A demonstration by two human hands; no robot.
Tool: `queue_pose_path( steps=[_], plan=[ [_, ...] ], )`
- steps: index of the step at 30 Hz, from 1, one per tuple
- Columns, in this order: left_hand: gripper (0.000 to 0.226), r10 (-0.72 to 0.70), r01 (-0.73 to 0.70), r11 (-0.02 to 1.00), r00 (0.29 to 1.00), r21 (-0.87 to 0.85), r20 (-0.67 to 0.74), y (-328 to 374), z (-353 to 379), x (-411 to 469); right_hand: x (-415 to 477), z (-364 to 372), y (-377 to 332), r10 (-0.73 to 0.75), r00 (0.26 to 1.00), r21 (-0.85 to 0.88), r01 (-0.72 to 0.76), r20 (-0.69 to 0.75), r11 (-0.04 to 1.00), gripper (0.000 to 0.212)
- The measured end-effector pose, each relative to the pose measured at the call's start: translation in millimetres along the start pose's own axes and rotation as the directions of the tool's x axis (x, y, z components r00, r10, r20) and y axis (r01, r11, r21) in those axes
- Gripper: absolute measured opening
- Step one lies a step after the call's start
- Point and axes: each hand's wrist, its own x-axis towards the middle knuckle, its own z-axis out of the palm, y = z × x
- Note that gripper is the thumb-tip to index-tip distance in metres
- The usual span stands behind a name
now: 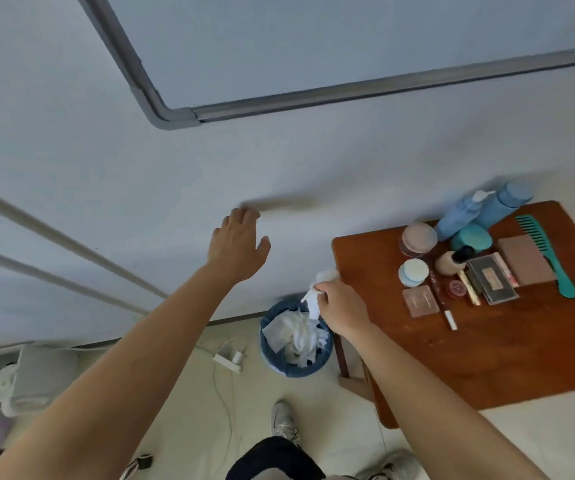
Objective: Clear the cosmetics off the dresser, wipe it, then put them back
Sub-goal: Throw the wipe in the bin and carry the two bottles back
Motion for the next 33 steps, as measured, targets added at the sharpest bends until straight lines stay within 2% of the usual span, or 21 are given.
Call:
queue_pose_path(
  steps=[2, 5, 9, 13, 15, 18, 21, 24, 27, 29, 33],
  plan=[
    [0.047, 0.049, -0.048, 0.999, 0.999, 0.002, -0.021, -12.9, 7.6, 6.6, 7.5, 33.8, 1.9, 0.082, 0.982, -0.013, -0.081, 0.17, 0.997, 0.039],
    [0.044, 0.127, -0.127, 0.992, 0.987, 0.01, -0.101, -26.4, 16.1, 15.7, 19.2, 72.8, 7.3, 0.158, 0.913, -0.014, -0.165, 0.377, 0.986, 0.041],
    [0.047, 0.2, -0.196, 0.98, 0.973, 0.046, -0.118, -36.2, 24.6, 22.8, 25.7, 99.1, 19.8, 0.244, 0.888, 0.096, -0.302, 0.389, 0.948, 0.054],
    [0.047, 0.17, -0.169, 0.985, 0.981, 0.024, -0.089, -43.4, 32.3, 16.1, 18.8, 86.1, 20.7, 0.254, 0.94, 0.132, -0.288, 0.227, 0.948, 0.044],
    [0.041, 0.129, -0.131, 0.991, 0.984, -0.006, -0.124, -41.5, 30.1, 13.2, 12.3, 59.6, 11.5, 0.223, 0.967, 0.179, -0.243, 0.124, 0.953, 0.041],
    [0.03, 0.167, -0.18, 0.983, 0.962, -0.044, -0.215, -22.2, 25.4, 15.1, -2.7, 5.0, 4.0, 0.148, 0.982, 0.188, -0.124, -0.115, 0.974, 0.034],
    [0.026, 0.201, -0.239, 0.966, 0.935, -0.1, -0.291, 13.8, 26.8, 21.9, -18.1, -55.0, 16.5, 0.049, 0.93, 0.057, -0.03, -0.364, 0.998, 0.031],
    [0.026, 0.249, -0.302, 0.942, 0.922, -0.147, -0.296, 58.8, 34.4, 24.2, -35.8, -102.6, 49.4, 0.113, 0.857, 0.038, -0.108, -0.503, 0.993, 0.03],
    [0.032, 0.327, -0.375, 0.91, 0.911, -0.176, -0.25, 106.3, 47.8, 21.7, -56.9, -131.9, 86.3, 0.22, 0.792, 0.123, -0.183, -0.569, 0.975, 0.029],
    [0.034, 0.347, -0.382, 0.894, 0.921, -0.234, -0.179, 137.4, 57.3, 21.9, -65.2, -145.6, 112.1, 0.31, 0.765, 0.226, -0.219, -0.564, 0.949, 0.033],
    [0.048, 0.265, -0.231, 0.881, 0.964, -0.413, 0.027, 194.5, 84.2, 31.3, -61.1, -165.2, 164.9, 0.407, 0.771, 0.357, -0.249, -0.489, 0.9, 0.05]
  ],
)
